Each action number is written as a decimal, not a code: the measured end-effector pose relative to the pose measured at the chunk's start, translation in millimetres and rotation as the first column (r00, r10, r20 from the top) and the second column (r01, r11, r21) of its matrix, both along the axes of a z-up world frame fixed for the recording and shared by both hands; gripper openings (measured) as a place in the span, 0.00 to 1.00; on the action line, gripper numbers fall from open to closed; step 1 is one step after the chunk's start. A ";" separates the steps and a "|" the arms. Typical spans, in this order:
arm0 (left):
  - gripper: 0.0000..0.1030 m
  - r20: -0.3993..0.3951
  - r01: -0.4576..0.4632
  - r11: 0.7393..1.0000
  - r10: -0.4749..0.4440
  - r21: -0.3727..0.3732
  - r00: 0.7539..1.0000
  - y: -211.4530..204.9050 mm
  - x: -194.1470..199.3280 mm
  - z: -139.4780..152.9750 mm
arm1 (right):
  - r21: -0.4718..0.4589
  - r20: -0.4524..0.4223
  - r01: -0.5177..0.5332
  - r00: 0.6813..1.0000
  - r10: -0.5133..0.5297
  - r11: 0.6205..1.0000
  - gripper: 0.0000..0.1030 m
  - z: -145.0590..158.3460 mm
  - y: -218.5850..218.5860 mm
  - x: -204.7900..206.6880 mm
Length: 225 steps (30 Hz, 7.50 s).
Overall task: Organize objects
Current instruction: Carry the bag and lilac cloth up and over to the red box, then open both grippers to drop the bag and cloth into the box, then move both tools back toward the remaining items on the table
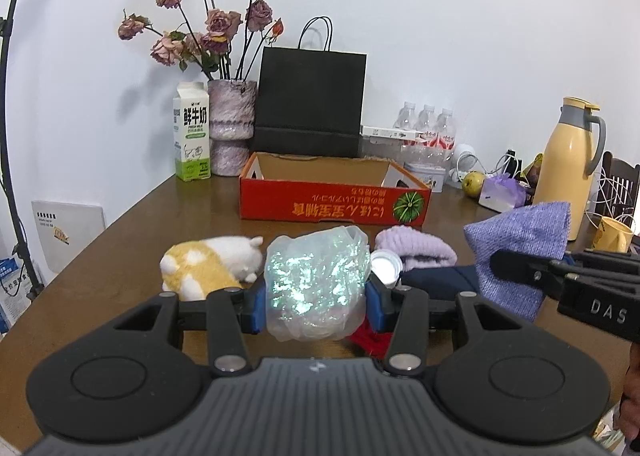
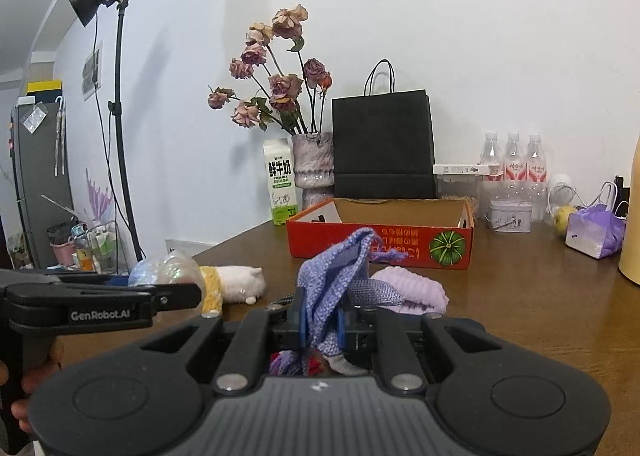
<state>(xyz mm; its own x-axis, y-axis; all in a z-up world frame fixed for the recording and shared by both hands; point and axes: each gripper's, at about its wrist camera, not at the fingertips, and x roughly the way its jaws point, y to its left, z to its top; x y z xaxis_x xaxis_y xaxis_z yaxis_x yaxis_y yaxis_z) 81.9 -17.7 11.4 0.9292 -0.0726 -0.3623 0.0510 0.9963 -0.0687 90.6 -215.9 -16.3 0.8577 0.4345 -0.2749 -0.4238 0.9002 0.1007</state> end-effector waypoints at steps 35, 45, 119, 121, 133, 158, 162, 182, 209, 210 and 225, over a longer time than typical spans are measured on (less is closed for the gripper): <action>0.46 0.018 -0.040 0.999 0.040 -0.022 0.999 -16.7 133.3 25.4 | 0.009 0.041 0.012 0.999 -0.013 1.000 0.12 21.2 6.8 120.8; 0.46 -0.003 -0.083 0.996 0.083 -0.019 0.997 -16.7 186.5 29.0 | -0.006 0.031 0.016 0.999 -0.016 1.000 0.12 22.1 10.3 171.1; 1.00 -0.034 -0.205 0.978 0.204 -0.023 0.978 -17.1 358.1 27.1 | -0.112 -0.137 0.132 0.980 -0.146 0.985 0.99 3.2 10.9 375.7; 1.00 -0.028 -0.202 0.979 0.201 -0.031 0.979 -17.3 352.1 31.1 | -0.117 -0.131 0.126 0.981 -0.141 0.985 1.00 7.0 11.2 371.1; 1.00 0.027 -0.158 0.986 0.159 -0.045 0.987 -27.0 303.8 52.4 | -0.141 -0.094 0.134 0.985 -0.148 0.981 1.00 23.5 -4.1 331.8; 1.00 0.081 -0.079 0.996 0.082 -0.041 0.993 -26.6 205.0 73.8 | -0.150 -0.011 0.102 0.994 -0.105 0.983 1.00 42.5 -10.1 223.9; 1.00 0.076 -0.073 0.997 0.075 -0.021 0.994 -26.0 190.8 71.7 | -0.156 -0.019 0.094 0.995 -0.098 0.983 1.00 40.1 -8.5 207.0; 1.00 0.007 -0.086 0.996 0.085 0.017 0.996 14.2 111.0 40.7 | -0.152 -0.073 0.096 0.991 -0.108 0.984 1.00 12.9 -9.4 128.2; 1.00 -0.086 -0.119 0.992 0.121 0.033 0.989 72.4 62.9 -1.5 | -0.168 -0.242 0.119 0.957 -0.158 0.979 0.96 -41.1 -43.7 152.1; 1.00 -0.085 -0.124 0.992 0.126 0.030 0.988 73.7 61.1 -1.7 | -0.148 -0.257 0.111 0.955 -0.147 0.983 0.88 -42.4 -46.1 160.3; 1.00 -0.120 -0.136 0.991 0.137 0.017 0.983 79.3 61.6 -15.6 | -0.170 -0.345 0.172 0.912 -0.222 0.970 0.27 -65.4 -65.2 115.8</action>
<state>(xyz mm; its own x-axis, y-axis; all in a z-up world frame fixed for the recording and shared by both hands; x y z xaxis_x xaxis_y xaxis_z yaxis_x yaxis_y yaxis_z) 143.5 61.6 -4.3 0.8795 0.0559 -0.4727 -0.0940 0.9939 -0.0574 206.5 -281.1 -81.7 0.7542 0.2050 -0.6238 -0.1941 0.9772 0.0864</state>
